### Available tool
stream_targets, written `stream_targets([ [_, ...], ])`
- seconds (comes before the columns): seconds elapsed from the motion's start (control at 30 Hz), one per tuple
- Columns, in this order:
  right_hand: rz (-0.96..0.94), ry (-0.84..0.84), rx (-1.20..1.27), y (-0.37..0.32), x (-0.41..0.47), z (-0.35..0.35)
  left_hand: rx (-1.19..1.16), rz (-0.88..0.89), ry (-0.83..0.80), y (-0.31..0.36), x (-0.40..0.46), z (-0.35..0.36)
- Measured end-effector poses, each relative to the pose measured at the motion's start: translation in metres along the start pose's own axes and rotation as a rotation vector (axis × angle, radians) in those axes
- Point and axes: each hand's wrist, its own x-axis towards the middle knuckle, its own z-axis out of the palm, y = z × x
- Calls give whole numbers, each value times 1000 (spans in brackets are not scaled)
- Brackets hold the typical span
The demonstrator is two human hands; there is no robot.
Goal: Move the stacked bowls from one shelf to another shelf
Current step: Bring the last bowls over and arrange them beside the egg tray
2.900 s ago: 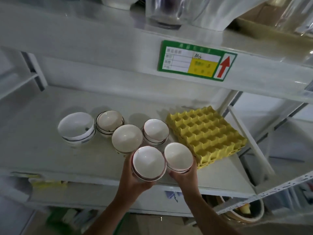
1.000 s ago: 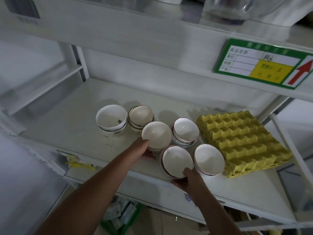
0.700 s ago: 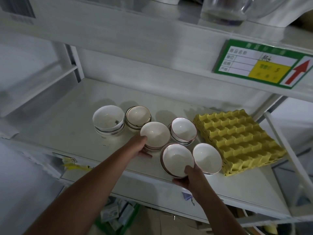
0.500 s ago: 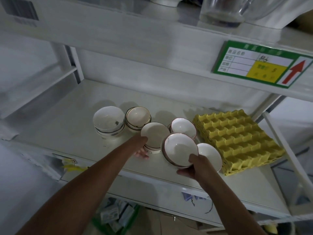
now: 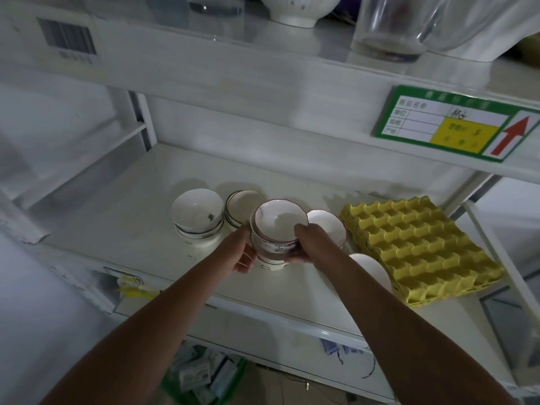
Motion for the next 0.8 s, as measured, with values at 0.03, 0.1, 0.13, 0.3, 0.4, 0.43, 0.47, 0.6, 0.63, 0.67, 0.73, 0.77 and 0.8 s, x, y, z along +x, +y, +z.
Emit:
stream_targets([
  [0.03,-2,2,-30,2,2,2,-14,14,-1,-1,0,0],
  [0.1,-12,18,-98,4,3,4,-15,30,-3,-2,0,1],
  [0.13,-20,31,-130,4,4,5,1,30,-3,-1,0,2],
  [0.3,-94,88,-332,7,4,1,76,15,4,2,4,5],
  [0.4,-143,117,-368,11,3,0,92,27,12,5,6,7],
  [0.43,-165,137,-363,12,4,1,112,35,11,6,7,8],
  [0.47,-192,158,-358,13,5,1,151,42,14,7,7,10],
  [0.6,-215,184,-399,15,12,0,133,-58,30,15,10,17],
  [0.63,-202,181,-403,15,14,-1,83,-93,22,17,11,19],
  [0.67,-196,181,-408,14,15,-2,45,-110,16,18,11,21],
  [0.73,-191,181,-418,13,17,-3,23,-86,13,16,16,22],
  [0.77,-191,182,-420,12,18,-3,41,-47,23,14,20,23],
  [0.8,-190,185,-419,12,20,-3,66,-7,38,12,22,24],
])
